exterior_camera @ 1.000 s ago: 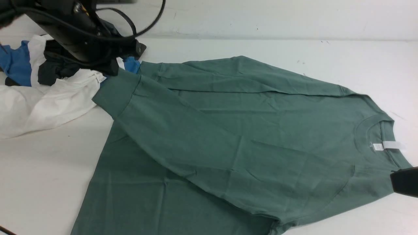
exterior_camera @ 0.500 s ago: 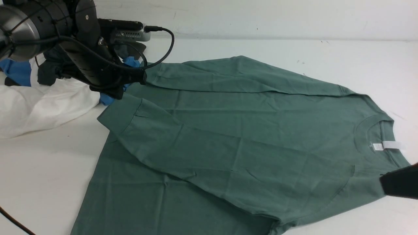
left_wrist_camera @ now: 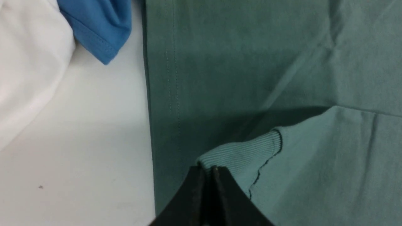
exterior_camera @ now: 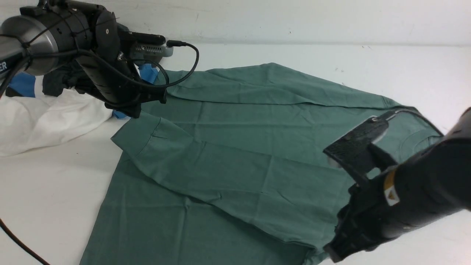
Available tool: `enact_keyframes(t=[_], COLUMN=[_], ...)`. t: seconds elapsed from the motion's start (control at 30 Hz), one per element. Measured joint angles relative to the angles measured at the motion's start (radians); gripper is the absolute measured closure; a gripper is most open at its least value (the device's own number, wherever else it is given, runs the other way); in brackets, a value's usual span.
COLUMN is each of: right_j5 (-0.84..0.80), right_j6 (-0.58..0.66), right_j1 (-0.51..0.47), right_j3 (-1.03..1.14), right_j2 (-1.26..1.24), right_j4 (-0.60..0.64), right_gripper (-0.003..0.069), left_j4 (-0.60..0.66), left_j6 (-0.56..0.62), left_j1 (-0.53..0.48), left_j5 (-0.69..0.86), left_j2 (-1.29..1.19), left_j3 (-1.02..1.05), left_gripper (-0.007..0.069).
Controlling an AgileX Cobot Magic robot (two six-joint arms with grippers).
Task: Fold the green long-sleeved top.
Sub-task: Use the left arm to drag and place the cuff at the centered position on the left edge of the fabric
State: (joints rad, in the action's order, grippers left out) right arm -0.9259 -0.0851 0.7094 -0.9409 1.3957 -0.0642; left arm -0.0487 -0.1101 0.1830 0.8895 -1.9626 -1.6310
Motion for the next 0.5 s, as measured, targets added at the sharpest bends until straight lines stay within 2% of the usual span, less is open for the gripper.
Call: enact_keyframes(t=[0.1, 0.2, 0.23, 0.3, 0.4, 0.5], right_j5=[0.083, 0.132, 0.133, 0.146, 0.15, 0.155], right_j6=[-0.038, -0.046, -0.046, -0.047, -0.047, -0.047], right_j1=[0.013, 0.017, 0.017, 0.018, 0.018, 0.018], right_j3=[0.0, 0.0, 0.0, -0.001, -0.004, -0.006], right_j2=[0.063, 0.13, 0.133, 0.175, 0.222, 0.252], right_j4=[-0.003, 0.0, 0.0, 0.0, 0.0, -0.003], right_gripper=[0.047, 0.0349, 0.0349, 0.0283, 0.0244, 0.0249], left_j4=[-0.002, -0.005, -0.005, -0.005, -0.005, -0.006], left_j6=[0.0, 0.0, 0.0, 0.0, 0.0, 0.0], left_j1=[0.0, 0.0, 0.0, 0.0, 0.0, 0.0], left_j5=[0.0, 0.001, 0.001, 0.001, 0.002, 0.002], left_j2=[0.0, -0.001, -0.001, -0.001, -0.001, -0.001], left_j3=[0.0, 0.0, 0.0, 0.0, 0.0, 0.0], left_gripper=[0.0623, 0.0623, 0.0623, 0.0623, 0.0623, 0.0624])
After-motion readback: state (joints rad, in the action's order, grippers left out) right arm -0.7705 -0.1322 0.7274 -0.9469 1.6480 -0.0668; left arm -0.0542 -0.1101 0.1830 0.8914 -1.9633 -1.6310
